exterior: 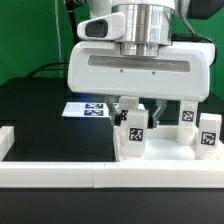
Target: Assemble square table
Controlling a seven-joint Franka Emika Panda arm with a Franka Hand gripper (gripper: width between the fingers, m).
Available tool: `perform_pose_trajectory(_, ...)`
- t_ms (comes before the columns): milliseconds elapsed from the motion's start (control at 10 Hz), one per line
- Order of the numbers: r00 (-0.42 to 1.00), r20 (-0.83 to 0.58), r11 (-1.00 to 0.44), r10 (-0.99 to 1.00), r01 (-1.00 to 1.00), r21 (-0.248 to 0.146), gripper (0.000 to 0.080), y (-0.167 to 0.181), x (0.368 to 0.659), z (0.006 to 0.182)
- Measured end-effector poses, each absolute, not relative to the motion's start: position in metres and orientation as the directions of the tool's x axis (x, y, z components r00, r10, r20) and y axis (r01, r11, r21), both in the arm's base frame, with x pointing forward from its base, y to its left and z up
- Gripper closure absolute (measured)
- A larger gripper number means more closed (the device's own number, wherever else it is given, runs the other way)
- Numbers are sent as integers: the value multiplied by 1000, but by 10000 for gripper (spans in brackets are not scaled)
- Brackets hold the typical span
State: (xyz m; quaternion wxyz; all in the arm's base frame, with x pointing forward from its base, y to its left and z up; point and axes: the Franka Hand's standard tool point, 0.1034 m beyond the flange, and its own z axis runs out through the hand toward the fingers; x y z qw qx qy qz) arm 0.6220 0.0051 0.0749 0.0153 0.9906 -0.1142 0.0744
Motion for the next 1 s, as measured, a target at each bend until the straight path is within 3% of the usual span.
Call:
perform_pose_trajectory(100, 948, 151, -959, -281, -285, 5, 511, 5, 622, 75)
perform_pose_trajectory(400, 808, 136, -819, -573, -573, -44, 511, 5, 621, 74)
perform_pose_trajectory(600, 592, 96, -600, -800, -794, -97, 511, 6, 621, 73)
perform_pose_trajectory(1000, -9, -56, 16, -998, -992, -129, 511, 15, 622, 72)
